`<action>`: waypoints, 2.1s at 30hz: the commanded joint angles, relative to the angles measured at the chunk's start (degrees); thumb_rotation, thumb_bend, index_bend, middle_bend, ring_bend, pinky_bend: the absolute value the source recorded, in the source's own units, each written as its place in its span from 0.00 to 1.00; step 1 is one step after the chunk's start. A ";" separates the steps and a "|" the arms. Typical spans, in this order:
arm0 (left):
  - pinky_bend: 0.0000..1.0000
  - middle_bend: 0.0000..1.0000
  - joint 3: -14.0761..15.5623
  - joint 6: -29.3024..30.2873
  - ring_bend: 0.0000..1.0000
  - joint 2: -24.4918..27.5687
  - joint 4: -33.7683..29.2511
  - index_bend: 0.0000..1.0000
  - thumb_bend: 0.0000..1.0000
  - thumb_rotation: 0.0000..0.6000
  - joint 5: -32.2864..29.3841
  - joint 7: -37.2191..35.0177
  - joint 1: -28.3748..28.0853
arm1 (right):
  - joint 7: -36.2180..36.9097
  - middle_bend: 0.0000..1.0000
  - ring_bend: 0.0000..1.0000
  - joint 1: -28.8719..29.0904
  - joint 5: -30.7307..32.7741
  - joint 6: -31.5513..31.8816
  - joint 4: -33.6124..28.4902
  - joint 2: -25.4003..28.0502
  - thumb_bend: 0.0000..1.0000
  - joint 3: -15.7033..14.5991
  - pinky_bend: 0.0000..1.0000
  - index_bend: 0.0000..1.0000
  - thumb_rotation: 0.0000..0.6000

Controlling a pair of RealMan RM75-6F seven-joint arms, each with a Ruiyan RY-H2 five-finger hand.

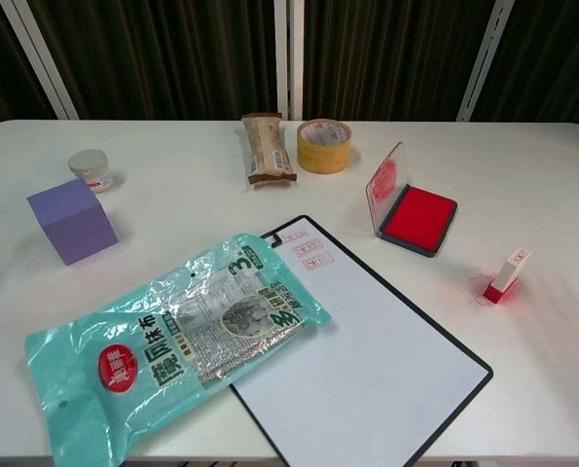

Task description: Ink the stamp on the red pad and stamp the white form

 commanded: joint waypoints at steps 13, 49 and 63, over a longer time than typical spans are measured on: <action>0.24 0.16 0.18 0.19 0.13 0.01 -0.04 0.16 0.00 1.00 0.44 -0.36 -0.01 | 0.01 0.00 0.00 0.12 -1.60 1.18 -0.25 0.50 0.21 -0.18 0.00 0.00 1.00; 0.24 0.16 1.10 -2.43 0.13 -1.72 1.13 0.16 0.00 1.00 -0.26 0.05 -0.49 | -13.41 0.36 0.77 15.91 -11.70 -14.94 10.31 -7.42 0.22 -2.87 1.00 0.39 1.00; 0.24 0.16 0.97 -2.83 0.13 -1.98 1.80 0.16 0.00 1.00 -0.60 -0.22 -0.71 | -6.35 0.39 0.77 18.89 -13.85 -13.34 21.99 -14.93 0.22 -5.00 1.00 0.38 1.00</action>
